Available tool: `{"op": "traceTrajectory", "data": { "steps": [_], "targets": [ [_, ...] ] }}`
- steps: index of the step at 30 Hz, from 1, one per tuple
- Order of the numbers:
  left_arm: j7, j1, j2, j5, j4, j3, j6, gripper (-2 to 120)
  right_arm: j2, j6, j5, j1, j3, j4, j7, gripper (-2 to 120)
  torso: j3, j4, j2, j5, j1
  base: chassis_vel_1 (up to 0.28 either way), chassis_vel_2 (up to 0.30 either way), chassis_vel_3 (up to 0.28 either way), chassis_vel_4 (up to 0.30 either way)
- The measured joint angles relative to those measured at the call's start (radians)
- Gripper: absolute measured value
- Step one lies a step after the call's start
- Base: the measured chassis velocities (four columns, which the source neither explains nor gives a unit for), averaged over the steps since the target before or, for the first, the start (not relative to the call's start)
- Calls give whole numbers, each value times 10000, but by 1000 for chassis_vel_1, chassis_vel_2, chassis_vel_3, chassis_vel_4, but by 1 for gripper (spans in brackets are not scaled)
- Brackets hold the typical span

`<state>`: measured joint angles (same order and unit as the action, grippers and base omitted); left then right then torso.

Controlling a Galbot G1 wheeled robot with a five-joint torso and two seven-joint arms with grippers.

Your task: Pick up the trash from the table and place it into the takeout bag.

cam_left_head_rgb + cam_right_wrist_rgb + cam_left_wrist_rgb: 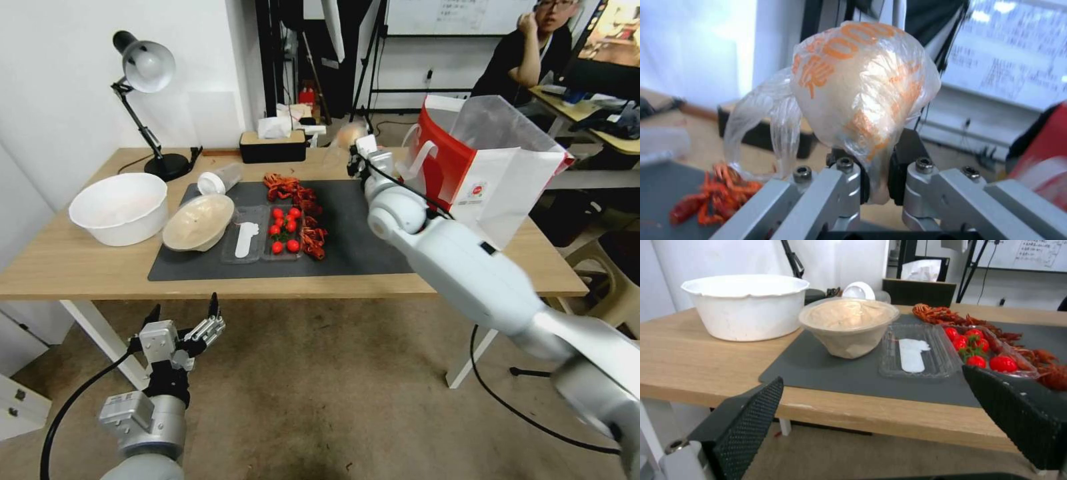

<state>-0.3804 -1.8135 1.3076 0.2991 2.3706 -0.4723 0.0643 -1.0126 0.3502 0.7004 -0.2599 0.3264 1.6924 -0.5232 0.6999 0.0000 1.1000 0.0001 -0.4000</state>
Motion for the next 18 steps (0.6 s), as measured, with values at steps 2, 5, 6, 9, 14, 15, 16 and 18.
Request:
{"op": "traceTrajectory", "data": {
  "steps": [2,5,6,9,14,15,16,18],
  "targets": [
    [0,-39,35,-72,6,25,1,100,525,-260,-145,-216,-276,777,25,6,0,-1,1,3,0,0,0,0,0],
    [0,-86,97,-144,21,69,-8,100,1030,-502,-252,-482,-739,1510,4,6,0,1,0,0,0,0,0,0,0],
    [0,-86,97,-144,21,69,-8,100,1030,-502,-252,-482,-739,1510,4,6,0,1,0,0,0,0,0,0,0],
    [0,-140,122,-189,54,95,-21,100,1777,-315,-384,-856,-1628,2318,-310,6,0,1,1,0,1,0,0,0,0],
    [3,-129,120,-202,68,140,-23,100,2571,346,34,-1087,-2504,2650,-1073,6,-1,-1,1,-4,1,0,0,0,0],
    [3,-129,120,-202,68,140,-23,100,2571,346,34,-1087,-2504,2650,-1073,6,-1,-1,1,-4,1,0,0,0,0],
    [5,-123,123,-216,72,169,-23,100,2725,427,176,-1153,-2696,2610,-1226,6,0,-1,1,1,1,0,0,0,0],
    [12,-122,133,-234,100,213,-21,100,2968,563,472,-1274,-3048,2473,-1516,6,1,-1,0,0,0,0,0,0,0]
  ]
}}
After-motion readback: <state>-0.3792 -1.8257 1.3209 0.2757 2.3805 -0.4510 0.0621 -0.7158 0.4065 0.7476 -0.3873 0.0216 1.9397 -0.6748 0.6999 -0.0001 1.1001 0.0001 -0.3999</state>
